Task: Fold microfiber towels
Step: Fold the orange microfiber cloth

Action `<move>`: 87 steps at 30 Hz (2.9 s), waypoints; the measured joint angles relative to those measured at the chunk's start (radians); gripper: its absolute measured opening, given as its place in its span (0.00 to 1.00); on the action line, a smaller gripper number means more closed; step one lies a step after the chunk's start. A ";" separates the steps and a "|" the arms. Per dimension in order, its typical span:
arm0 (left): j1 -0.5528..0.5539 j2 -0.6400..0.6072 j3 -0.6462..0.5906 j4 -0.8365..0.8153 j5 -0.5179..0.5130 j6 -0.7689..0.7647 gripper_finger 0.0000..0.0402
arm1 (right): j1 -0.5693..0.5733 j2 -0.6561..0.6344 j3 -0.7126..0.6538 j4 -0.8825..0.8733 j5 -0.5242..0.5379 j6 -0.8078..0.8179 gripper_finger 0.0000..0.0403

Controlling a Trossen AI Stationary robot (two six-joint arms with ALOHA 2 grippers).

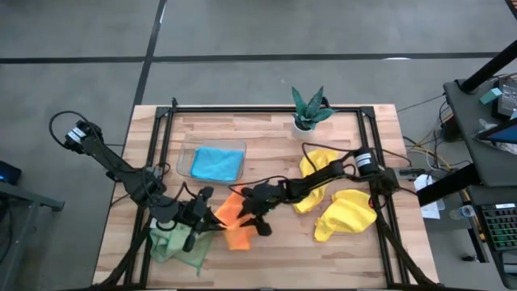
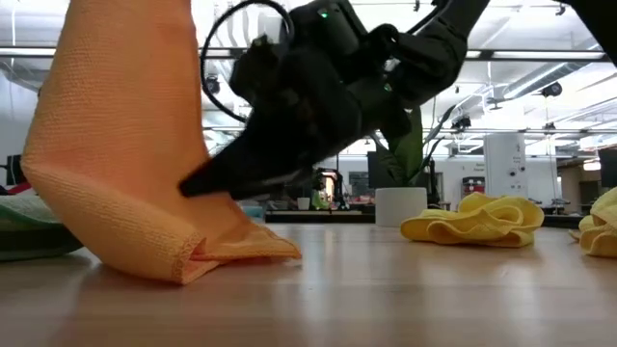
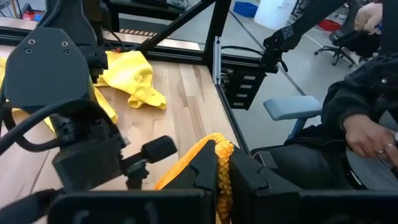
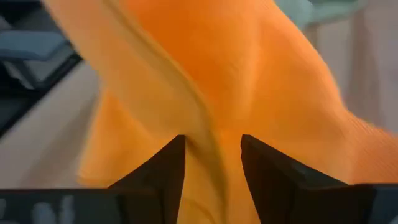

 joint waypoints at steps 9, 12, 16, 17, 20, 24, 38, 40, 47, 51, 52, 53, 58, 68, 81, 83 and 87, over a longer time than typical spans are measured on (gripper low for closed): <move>0.000 -0.001 0.007 0.000 -0.045 0.001 0.00 | 0.019 -0.070 0.018 -0.176 -0.003 -0.108 0.04; 0.000 -0.005 0.016 0.000 -0.089 0.007 0.00 | 0.027 -0.160 0.015 -0.299 0.051 -0.158 0.02; 0.000 -0.020 0.024 0.000 -0.141 0.005 0.00 | 0.040 -0.317 0.013 -0.517 0.168 -0.249 0.02; 0.000 -0.027 0.024 -0.002 -0.152 0.002 0.00 | 0.044 -0.363 0.013 -0.566 0.202 -0.270 0.02; 0.002 -0.053 0.025 -0.001 -0.192 0.004 0.00 | 0.045 -0.500 0.014 -0.688 0.309 -0.330 0.02; 0.020 -0.098 0.025 0.000 -0.259 0.077 0.00 | 0.034 -0.643 0.037 -0.779 0.446 -0.401 0.02; 0.108 -0.201 0.154 0.088 -0.286 0.511 0.00 | 0.015 -0.816 0.307 -1.074 0.540 -0.429 0.02; 0.108 -0.194 0.181 0.194 -0.287 0.533 0.00 | 0.022 -0.818 0.346 -1.088 0.539 -0.420 0.02; 0.108 -0.162 0.185 0.426 -0.287 0.630 0.00 | 0.027 -0.802 0.519 -1.212 0.414 -0.333 0.02; 0.108 -0.161 0.180 0.423 -0.303 0.630 0.00 | 0.028 -0.791 0.564 -1.244 0.473 -0.325 0.02; 0.108 -0.158 0.180 0.424 -0.335 0.616 0.00 | 0.028 -0.786 0.575 -1.248 0.505 -0.324 0.02; 0.107 -0.153 0.179 0.428 -0.386 0.578 0.00 | 0.028 -0.781 0.591 -1.258 0.545 -0.321 0.02; 0.109 -0.133 0.171 0.426 -0.541 0.524 0.00 | 0.028 -0.750 0.681 -1.365 0.731 -0.307 0.02; 0.131 -0.117 0.141 0.418 -0.562 0.536 0.00 | 0.026 -0.670 0.718 -1.527 0.748 -0.274 0.02; 0.084 0.098 -0.041 0.399 -0.376 0.017 0.00 | 0.113 -0.636 0.446 -1.688 0.469 0.001 0.02; 0.084 0.147 -0.043 0.401 -0.316 -0.065 0.02 | 0.135 -0.636 0.389 -1.663 0.420 0.037 0.02; 0.079 0.232 -0.043 0.400 -0.170 -0.198 0.08 | 0.179 -0.636 0.290 -1.601 0.340 0.107 0.02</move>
